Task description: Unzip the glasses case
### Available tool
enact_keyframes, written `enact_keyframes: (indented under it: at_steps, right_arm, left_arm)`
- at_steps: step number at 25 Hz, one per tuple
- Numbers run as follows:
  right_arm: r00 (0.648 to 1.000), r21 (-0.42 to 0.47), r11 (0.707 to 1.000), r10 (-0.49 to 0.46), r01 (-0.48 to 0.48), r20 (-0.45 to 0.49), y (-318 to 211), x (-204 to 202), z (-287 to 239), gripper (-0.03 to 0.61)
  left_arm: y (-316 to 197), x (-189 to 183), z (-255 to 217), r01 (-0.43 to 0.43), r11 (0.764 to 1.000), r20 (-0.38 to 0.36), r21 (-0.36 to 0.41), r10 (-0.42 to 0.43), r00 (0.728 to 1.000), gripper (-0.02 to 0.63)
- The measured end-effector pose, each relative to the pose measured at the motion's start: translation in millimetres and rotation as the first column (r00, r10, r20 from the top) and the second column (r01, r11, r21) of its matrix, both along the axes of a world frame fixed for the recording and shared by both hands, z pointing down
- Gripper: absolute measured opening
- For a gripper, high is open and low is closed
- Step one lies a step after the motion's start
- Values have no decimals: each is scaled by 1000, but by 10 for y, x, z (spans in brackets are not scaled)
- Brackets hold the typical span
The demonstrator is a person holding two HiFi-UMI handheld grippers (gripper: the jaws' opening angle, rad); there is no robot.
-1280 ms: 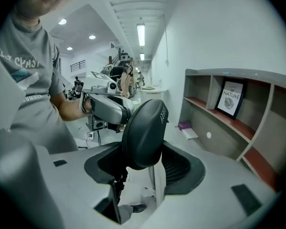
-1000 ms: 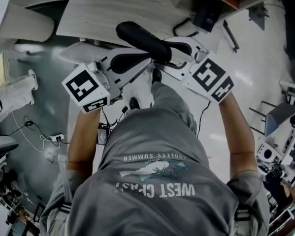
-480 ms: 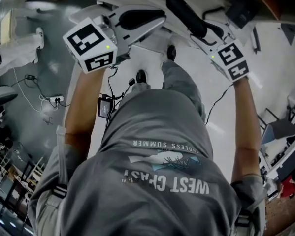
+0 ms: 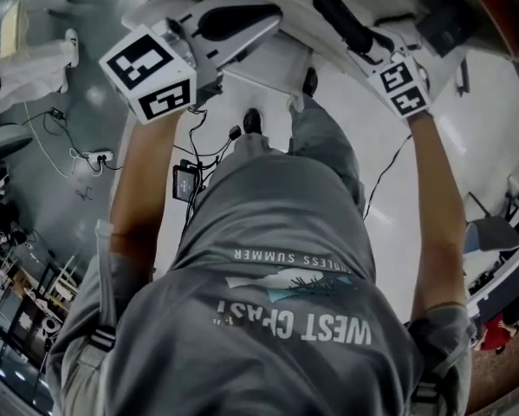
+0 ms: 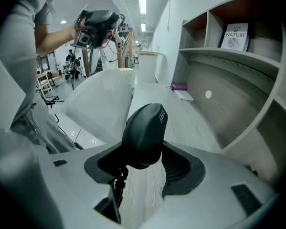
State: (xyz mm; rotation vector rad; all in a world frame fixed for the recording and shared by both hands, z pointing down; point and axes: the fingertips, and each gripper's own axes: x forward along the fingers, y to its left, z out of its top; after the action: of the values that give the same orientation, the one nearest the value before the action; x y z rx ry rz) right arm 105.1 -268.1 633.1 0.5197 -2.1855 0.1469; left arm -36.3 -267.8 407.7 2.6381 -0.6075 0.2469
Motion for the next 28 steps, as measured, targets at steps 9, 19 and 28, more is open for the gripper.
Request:
enact_keyframes:
  at_steps: [9,19,28]
  right_arm:
    - [988,77,991,-98,108,-122,-256,86,540,252]
    - [925,215,929,-229,300,-302,-483,193,783,261]
    - [876,173,914,-277,366,-394,-454,284,956,305]
  left_arm:
    - [-79,-22,143,24,998,6,-51,-23,1000,18]
    - [-171,-81,218,58,995,10,-75,-57,998,18]
    - [-157,-109,223,69,995,8,-75,-69,998,18]
